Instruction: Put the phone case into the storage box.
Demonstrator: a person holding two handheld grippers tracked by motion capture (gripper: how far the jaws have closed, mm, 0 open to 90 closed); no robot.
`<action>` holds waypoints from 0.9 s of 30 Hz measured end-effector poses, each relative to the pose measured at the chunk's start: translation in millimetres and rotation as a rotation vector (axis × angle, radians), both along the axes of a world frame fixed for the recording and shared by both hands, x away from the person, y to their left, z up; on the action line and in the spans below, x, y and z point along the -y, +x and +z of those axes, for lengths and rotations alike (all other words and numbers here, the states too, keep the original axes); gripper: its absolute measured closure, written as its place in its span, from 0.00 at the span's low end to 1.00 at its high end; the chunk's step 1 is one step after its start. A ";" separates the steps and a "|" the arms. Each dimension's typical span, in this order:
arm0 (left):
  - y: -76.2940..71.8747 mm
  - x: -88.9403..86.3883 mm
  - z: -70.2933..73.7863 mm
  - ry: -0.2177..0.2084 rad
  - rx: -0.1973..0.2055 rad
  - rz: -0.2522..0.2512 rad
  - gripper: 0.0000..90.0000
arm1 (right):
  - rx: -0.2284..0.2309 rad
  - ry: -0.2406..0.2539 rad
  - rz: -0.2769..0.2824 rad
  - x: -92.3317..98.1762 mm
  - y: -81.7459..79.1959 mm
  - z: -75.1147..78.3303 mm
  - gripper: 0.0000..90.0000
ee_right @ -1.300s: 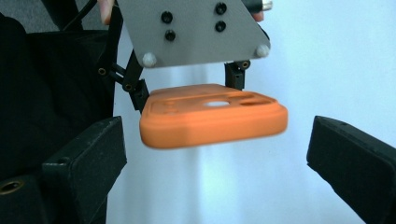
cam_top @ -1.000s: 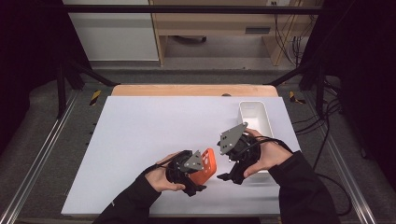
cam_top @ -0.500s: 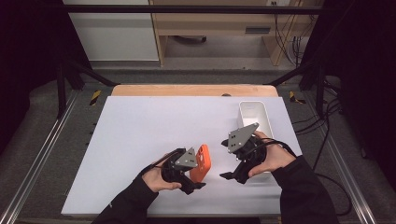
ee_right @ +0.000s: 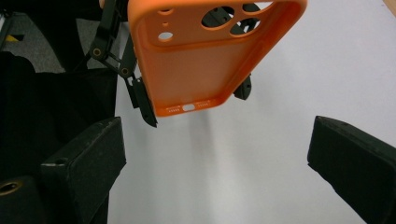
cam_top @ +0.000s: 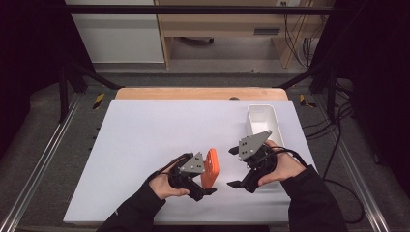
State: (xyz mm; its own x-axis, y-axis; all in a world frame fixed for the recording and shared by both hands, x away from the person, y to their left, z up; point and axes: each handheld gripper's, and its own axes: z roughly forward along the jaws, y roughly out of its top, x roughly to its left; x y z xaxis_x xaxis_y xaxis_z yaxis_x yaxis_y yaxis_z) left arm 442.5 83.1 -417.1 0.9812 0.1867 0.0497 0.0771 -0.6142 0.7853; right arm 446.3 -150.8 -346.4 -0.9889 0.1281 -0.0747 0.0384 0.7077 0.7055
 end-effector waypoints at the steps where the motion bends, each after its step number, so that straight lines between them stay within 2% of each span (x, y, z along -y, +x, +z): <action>1: -0.1 0.1 -0.1 -0.007 0.001 0.000 0.17 | -0.002 0.003 0.000 -0.4 -0.2 -0.4 0.05; 6: 0.8 0.3 -3.6 -0.030 -0.006 -0.004 0.17 | -0.005 0.019 0.010 -2.0 -1.9 -1.5 0.05; 12: 0.8 3.3 -8.3 -0.030 -0.017 -0.026 0.17 | -0.010 0.035 0.014 -4.7 -3.2 -2.7 0.06; 16: 0.6 4.2 -6.9 -0.058 -0.019 -0.036 0.17 | -0.012 0.044 0.018 -6.5 -3.2 -3.7 0.06; 21: -0.1 4.2 -4.7 -0.090 -0.006 -0.034 0.17 | -0.016 0.062 0.020 -7.5 -3.2 -3.6 0.06; 27: 0.0 6.7 -6.2 -0.083 0.009 -0.039 0.17 | -0.024 0.069 0.018 -8.5 -3.4 -3.8 0.07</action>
State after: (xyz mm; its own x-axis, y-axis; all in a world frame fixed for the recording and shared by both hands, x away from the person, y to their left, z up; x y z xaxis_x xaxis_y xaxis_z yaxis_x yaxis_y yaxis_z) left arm 442.5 76.4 -423.2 0.9874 0.1521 0.0440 0.0475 -0.5493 0.8343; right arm 442.9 -142.3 -350.2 -0.9925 0.1148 -0.0427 0.0437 0.6579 0.7518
